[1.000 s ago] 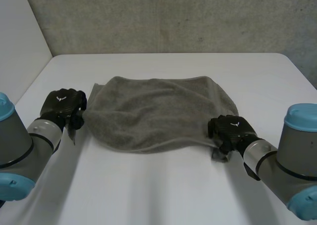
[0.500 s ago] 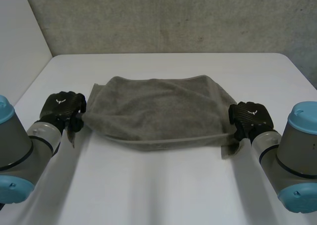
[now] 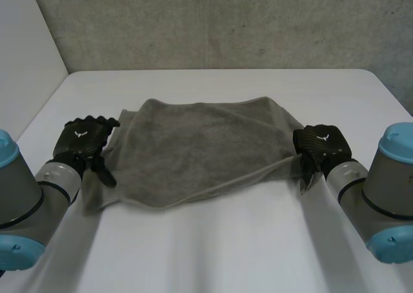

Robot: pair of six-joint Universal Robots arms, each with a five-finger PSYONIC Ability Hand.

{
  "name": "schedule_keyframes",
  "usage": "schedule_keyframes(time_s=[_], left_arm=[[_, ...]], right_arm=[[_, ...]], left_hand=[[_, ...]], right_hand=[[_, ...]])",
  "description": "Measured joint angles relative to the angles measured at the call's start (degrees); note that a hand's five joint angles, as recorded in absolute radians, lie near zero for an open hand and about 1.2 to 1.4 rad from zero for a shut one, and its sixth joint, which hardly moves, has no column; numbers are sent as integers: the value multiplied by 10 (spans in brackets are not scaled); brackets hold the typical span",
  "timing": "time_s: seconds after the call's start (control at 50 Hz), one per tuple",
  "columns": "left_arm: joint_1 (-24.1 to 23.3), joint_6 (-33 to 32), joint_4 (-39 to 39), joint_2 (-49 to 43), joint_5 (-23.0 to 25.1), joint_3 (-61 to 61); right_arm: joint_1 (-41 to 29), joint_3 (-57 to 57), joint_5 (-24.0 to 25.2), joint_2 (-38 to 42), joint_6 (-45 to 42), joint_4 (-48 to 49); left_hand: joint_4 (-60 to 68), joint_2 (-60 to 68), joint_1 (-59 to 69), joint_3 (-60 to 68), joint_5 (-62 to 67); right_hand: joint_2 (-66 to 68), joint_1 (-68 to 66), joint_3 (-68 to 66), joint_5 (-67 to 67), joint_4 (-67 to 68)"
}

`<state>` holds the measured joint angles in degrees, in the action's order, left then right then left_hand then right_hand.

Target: Fold the towel.

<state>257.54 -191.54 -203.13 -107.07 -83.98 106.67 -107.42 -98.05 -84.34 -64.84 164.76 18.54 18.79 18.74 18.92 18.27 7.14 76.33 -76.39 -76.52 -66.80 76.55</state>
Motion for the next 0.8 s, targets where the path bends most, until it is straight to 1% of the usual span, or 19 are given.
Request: schedule_keyframes(time_s=[0.08,0.16,0.2,0.22,0.28,0.3,0.34,0.4,0.44,0.54,0.62,0.7,0.8], left_arm=[[1,-2,-27,12,19,13],[1,-5,-49,23,59,30],[1,-8,-55,30,93,42],[1,-8,-55,32,102,44],[-1,-10,-55,40,156,59],[-1,-11,-55,41,163,60],[-3,-11,-50,44,196,65],[-7,-11,-38,42,223,68],[-9,-11,-27,38,232,66],[-17,-12,11,13,236,52],[-29,-19,40,-11,223,39],[-43,-34,54,-29,194,30],[-62,-62,59,-49,139,22]], right_arm=[[14,25,-6,26,9,-3],[34,40,-11,43,35,-6],[47,45,-12,48,59,-9],[50,46,-12,48,65,-10],[68,49,-12,48,99,-15],[71,49,-12,48,104,-16],[79,50,-12,48,119,-21],[84,52,-11,48,130,-26],[86,53,-11,49,133,-29],[86,54,-11,50,134,-33],[85,53,-10,50,132,-33],[83,52,-9,50,129,-33],[80,50,-8,49,125,-33]], left_hand=[[0,0,0,0,1],[0,2,0,1,5],[5,8,5,9,20],[6,9,7,12,25],[22,22,22,29,43],[30,30,31,38,51],[57,56,57,64,76],[71,70,70,76,90],[71,70,70,77,91],[71,70,70,78,92],[71,70,70,78,92],[71,70,70,78,92],[73,73,74,80,95]], right_hand=[[0,0,0,0,0],[0,0,0,0,0],[0,0,0,0,0],[0,0,0,0,0],[0,0,0,0,0],[0,0,0,0,0],[0,0,0,0,0],[0,0,0,0,0],[0,0,0,0,0],[0,0,0,0,0],[0,0,0,0,0],[0,0,0,0,0],[0,0,0,0,0]])
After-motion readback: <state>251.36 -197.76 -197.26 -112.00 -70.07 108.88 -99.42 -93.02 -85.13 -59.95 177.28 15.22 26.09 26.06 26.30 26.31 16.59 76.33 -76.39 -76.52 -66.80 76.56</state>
